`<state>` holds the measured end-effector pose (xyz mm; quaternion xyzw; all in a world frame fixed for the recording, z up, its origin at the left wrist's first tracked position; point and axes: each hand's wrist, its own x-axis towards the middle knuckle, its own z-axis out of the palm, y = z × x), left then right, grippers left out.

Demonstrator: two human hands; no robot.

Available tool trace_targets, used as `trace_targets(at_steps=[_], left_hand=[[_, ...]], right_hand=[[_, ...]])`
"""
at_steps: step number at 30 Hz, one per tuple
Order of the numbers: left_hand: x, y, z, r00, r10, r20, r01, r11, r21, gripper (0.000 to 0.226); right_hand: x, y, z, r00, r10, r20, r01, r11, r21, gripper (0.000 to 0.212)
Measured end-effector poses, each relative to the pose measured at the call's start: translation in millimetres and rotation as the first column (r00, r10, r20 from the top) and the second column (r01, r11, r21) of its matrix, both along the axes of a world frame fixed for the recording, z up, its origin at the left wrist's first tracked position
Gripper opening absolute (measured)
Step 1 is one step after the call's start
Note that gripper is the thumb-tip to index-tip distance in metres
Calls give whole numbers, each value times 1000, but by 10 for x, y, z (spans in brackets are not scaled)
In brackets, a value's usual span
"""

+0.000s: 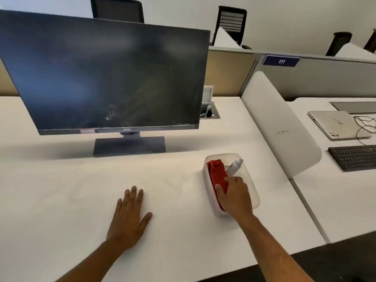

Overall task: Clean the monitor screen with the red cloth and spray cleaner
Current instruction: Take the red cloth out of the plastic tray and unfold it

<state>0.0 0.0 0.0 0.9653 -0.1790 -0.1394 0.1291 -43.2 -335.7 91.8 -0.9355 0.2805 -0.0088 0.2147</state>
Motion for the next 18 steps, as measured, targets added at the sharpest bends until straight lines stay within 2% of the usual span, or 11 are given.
trace_targets(at_steps=[3,6,12,16,18], left_hand=[[-42,-38,-71,998,25,61,-25,1000,-3,87],[-66,-49,-146,991,20,133,-22,1000,12,80],[-75,-25,-125,992,9,126,-12,1000,24,77],[-77,-19,-98,996,13,85,-14,1000,7,80],[-53,-16,-94,999,19,47,-19,1000,-14,88]], right_hand=[[73,-171,-59,984,7,-177,0,999,39,60],[103,-234,-81,974,0,-226,22,995,95,62],[114,-292,-93,987,-62,-145,77,992,101,61],[97,-308,11,995,-78,-64,89,977,192,60],[64,-281,116,996,-87,6,83,968,236,52]])
